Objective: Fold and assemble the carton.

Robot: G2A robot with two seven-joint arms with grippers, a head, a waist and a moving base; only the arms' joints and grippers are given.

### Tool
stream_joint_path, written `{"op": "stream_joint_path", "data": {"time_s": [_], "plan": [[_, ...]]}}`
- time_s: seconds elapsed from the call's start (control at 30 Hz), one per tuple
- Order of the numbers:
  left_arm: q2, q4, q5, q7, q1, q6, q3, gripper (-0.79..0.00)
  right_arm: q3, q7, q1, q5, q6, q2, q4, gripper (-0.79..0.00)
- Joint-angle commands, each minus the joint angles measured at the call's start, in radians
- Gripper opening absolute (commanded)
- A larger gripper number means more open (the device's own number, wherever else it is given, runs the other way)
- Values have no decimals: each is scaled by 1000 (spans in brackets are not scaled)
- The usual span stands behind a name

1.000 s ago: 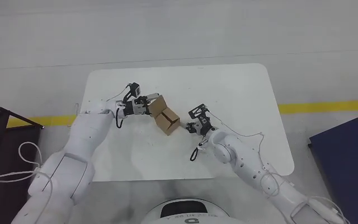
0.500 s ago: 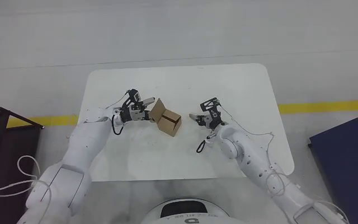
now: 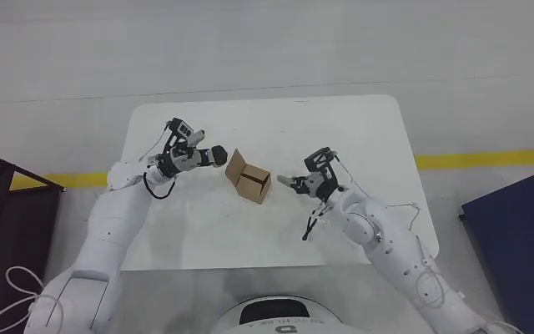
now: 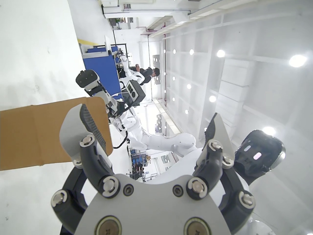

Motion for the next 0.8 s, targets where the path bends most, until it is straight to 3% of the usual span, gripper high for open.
{"op": "stream_joint_path", "data": {"time_s": [0.0, 0.2, 0.77], "plan": [[-4, -15, 27, 14, -2, 10, 18, 0, -19, 18, -8, -45, 21, -2, -8, 0], [-14, -25, 73, 40, -7, 13, 57, 0, -67, 82, 2, -201, 127, -11, 24, 0], [-53, -8, 210, 126, -50, 41, 185, 0, -176, 72, 69, -235, 163, -59, 67, 0]]}}
